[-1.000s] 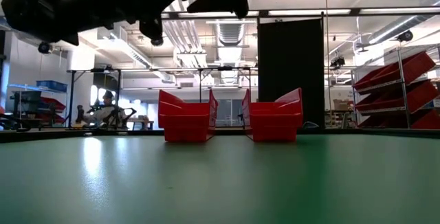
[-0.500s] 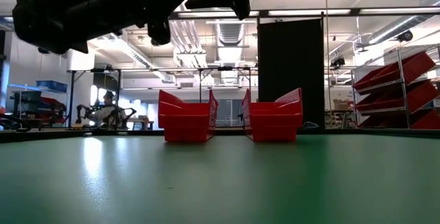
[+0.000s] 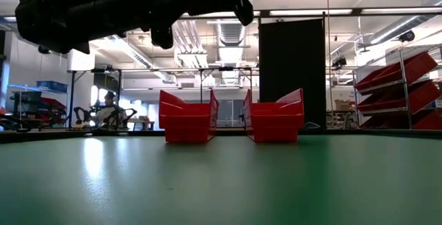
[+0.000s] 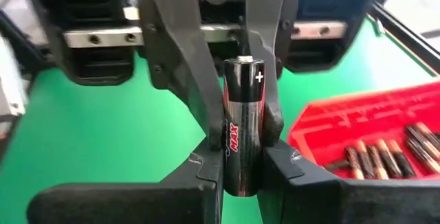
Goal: Sort batteries
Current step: Put the silver battery into the right red bin
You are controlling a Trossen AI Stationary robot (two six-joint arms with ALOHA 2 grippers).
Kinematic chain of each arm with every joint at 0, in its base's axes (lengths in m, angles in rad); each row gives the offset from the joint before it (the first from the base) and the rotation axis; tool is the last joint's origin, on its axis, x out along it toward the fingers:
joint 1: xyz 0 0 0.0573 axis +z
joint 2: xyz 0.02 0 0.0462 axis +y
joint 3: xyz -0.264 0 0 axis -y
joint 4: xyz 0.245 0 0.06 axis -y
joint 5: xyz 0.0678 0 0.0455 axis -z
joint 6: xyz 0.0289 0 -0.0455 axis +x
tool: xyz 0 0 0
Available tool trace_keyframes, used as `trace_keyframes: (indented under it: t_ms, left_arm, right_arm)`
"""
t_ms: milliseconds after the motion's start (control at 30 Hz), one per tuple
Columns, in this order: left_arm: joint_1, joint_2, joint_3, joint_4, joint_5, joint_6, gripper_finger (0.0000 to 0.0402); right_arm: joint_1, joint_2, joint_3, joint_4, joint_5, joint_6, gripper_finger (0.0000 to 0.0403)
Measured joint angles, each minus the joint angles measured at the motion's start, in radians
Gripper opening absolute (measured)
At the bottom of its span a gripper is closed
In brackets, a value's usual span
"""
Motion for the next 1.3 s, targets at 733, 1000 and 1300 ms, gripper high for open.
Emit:
trace_keyframes:
  t_ms: [733, 1000, 1300]
  left_arm:
    - [0.062, -0.508, -0.093, -0.622, -0.121, 0.087, 0.0235]
    - [0.061, -0.65, -0.125, -0.803, -0.121, 0.017, 0.0235]
    - [0.062, -0.678, -0.15, -0.802, -0.129, 0.069, 0.0235]
  right_arm:
    - [-0.231, -0.132, 0.004, -0.676, -0.009, -0.152, 0.0041]
    - [-0.366, -0.05, -0.017, -0.696, -0.082, -0.305, 0.0043]
    - [-0.421, 0.051, -0.016, -0.642, -0.124, -0.329, 0.0042]
